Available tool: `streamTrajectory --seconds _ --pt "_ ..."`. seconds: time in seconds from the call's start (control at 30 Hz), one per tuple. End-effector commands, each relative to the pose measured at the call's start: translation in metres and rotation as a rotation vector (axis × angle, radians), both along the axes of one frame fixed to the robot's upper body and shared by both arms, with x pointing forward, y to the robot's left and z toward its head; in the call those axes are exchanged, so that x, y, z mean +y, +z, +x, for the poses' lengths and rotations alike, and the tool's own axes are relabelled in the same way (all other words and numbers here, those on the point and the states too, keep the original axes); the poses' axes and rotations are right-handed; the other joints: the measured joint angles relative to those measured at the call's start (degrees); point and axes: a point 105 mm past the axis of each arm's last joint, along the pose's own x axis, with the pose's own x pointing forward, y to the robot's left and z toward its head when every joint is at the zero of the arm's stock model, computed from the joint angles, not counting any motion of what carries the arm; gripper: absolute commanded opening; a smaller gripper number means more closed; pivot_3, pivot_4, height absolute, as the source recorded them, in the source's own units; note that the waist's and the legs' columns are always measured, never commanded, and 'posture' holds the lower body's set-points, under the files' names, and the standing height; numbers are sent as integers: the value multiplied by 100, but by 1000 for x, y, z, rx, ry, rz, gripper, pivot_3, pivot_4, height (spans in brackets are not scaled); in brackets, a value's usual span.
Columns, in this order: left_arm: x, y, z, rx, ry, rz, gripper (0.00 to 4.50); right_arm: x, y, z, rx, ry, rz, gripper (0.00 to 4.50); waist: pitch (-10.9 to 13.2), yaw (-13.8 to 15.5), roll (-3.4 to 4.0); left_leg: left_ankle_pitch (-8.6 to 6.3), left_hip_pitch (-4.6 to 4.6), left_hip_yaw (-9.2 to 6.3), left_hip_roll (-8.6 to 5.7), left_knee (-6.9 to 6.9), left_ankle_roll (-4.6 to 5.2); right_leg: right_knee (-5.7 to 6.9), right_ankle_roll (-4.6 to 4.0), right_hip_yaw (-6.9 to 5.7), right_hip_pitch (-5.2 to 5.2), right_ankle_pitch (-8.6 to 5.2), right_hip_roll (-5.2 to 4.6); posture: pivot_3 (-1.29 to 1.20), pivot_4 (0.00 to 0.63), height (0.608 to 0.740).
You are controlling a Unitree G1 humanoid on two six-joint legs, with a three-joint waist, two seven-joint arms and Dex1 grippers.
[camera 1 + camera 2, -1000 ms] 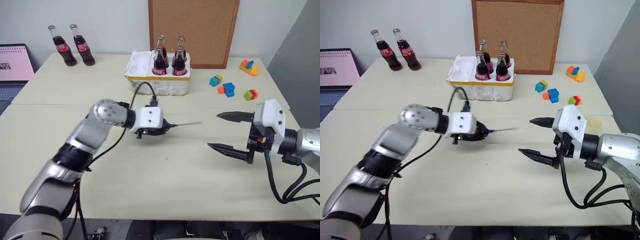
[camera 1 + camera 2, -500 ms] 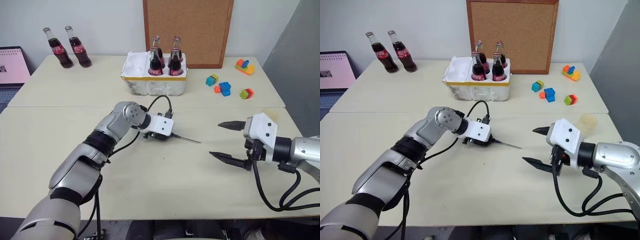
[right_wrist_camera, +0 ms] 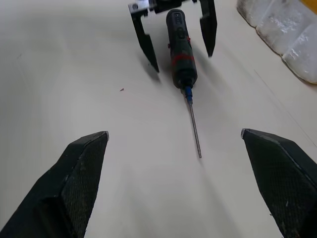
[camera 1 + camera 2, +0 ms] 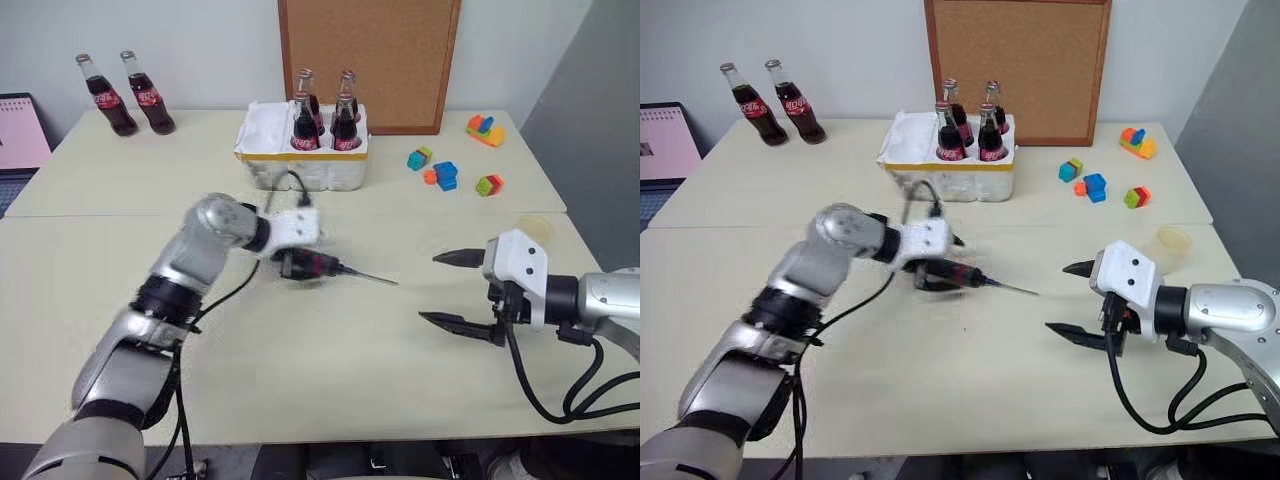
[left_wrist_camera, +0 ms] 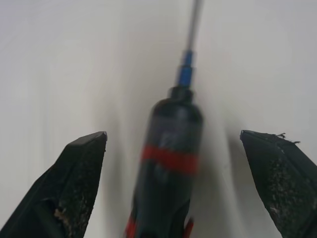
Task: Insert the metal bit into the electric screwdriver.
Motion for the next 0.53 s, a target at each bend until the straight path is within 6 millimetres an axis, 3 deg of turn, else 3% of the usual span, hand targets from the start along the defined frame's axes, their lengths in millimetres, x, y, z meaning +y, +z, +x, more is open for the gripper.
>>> streamTrajectory --seconds 0.03,0.13,0.33,0.53 --pt "25 41 -15 1 133 -267 4475 -3 9 2 -33 -10 20 4500 0 7 0 0 -1 -1 1 0 0 0 0 -3 -1 0 -5 0 150 740" --pt "53 47 -38 50 227 -352 4475 -9 12 2 -29 -32 31 4500 0 -1 0 1 0 -9 3 0 -1 2 0 -2 -1 0 -14 0 150 740" --pt "76 43 -92 87 327 -389 4475 -18 16 2 -19 -52 34 4500 1 19 -2 1 -1 -17 10 -1 -2 4 0 3 -6 0 -46 0 150 740" --pt "82 33 -108 140 374 -412 4475 -23 8 1 25 -19 -22 4500 1 81 -3 1 16 -15 -5 3 -1 3 4 -7 17 2 -61 0 150 740"
